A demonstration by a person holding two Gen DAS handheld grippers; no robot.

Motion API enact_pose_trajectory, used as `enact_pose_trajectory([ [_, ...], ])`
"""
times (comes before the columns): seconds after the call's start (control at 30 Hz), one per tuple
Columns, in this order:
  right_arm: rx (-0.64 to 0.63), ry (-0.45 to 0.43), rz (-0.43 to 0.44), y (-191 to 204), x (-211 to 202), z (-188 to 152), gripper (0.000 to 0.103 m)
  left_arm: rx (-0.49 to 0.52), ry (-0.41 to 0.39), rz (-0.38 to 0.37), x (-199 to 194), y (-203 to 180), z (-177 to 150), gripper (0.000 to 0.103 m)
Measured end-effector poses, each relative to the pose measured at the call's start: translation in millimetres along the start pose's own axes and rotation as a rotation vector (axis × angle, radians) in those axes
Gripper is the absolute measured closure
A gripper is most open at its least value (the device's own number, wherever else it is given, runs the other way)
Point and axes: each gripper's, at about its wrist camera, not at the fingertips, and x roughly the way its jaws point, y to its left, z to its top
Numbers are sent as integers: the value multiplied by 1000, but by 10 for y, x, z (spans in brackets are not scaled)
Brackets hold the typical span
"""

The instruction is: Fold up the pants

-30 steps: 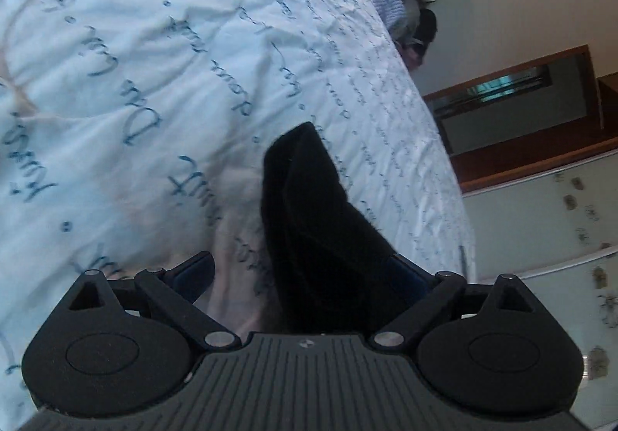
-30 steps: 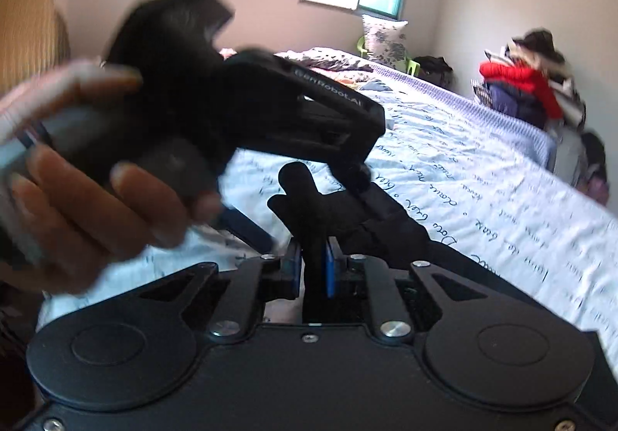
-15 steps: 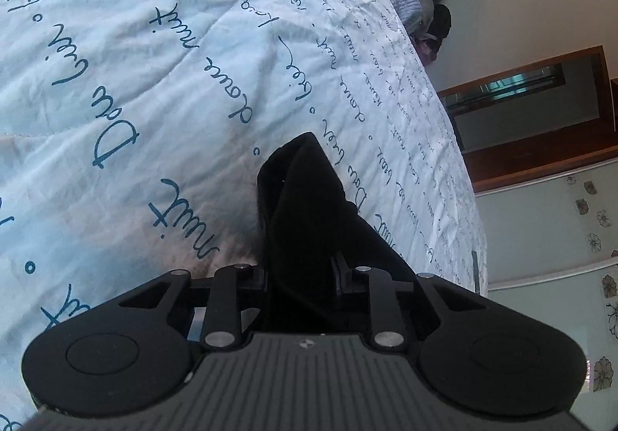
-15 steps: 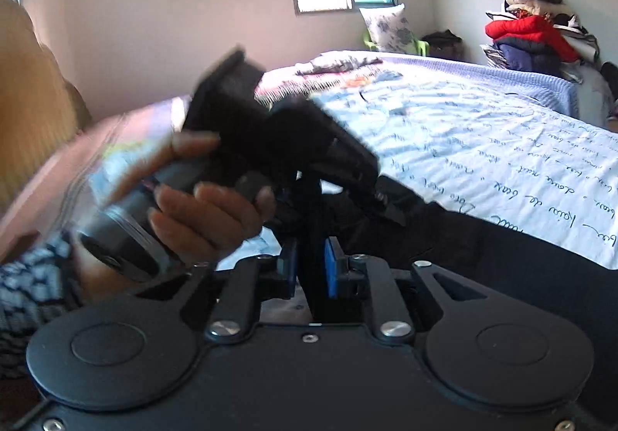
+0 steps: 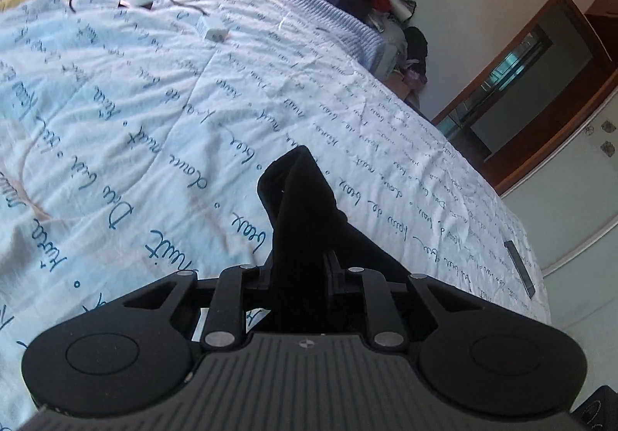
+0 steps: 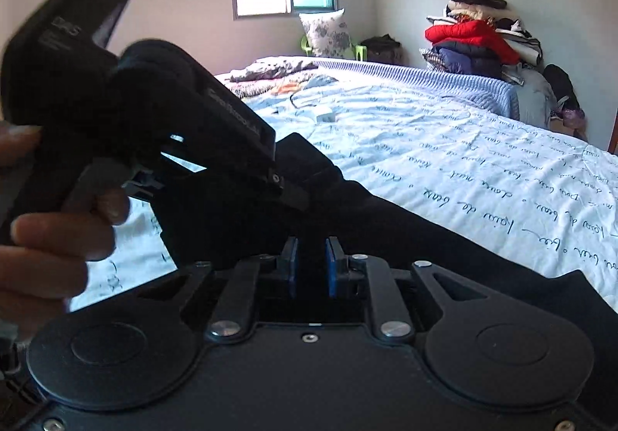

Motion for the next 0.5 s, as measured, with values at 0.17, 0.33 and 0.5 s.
enact_pose_trajectory([
  [0.17,59,-26,34,-141,-46,0,89,85,-38,2,-153,-379,-107,90],
  [0.33,131,-25,59,-304,-33,-72,87,162,-36,51,-77,-672,-299,90],
  [0.5,209,-81,88,-524,-237,-147,87,223,-43,40,-209,-952,-441,90],
])
